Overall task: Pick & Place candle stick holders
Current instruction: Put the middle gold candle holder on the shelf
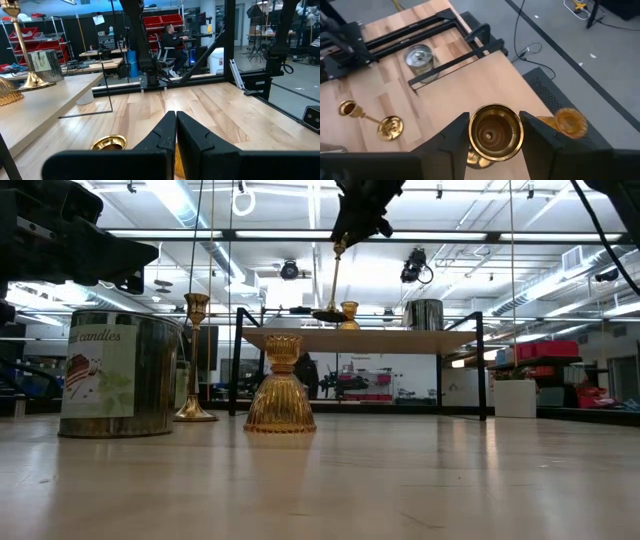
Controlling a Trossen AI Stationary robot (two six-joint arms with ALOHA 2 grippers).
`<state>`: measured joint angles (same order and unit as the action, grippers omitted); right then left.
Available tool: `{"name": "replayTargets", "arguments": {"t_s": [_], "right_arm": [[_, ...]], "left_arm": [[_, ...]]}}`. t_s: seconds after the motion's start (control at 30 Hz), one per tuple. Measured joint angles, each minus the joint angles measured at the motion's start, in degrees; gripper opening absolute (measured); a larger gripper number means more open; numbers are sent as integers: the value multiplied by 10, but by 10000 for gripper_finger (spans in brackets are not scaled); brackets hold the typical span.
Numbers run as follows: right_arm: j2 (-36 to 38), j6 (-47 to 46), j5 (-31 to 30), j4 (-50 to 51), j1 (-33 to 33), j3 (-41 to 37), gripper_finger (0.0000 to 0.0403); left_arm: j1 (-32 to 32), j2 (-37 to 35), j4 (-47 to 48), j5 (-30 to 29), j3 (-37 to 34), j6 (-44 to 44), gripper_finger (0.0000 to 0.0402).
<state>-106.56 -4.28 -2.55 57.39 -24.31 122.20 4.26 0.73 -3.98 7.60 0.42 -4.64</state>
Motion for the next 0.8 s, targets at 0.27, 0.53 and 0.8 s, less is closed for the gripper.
{"name": "replayTargets", "arguments": {"t_s": [0.27, 0.53, 0.8], "right_arm": [[0, -12, 0, -17, -6, -50, 151], [2, -10, -2, -32, -6, -60, 151], [0, 12, 6, -26, -6, -62, 183]], "left_arm": [[0, 0, 0, 0, 0, 0, 18], [0, 0, 0, 0, 0, 0, 18], [0, 0, 0, 0, 0, 0, 18]]}}
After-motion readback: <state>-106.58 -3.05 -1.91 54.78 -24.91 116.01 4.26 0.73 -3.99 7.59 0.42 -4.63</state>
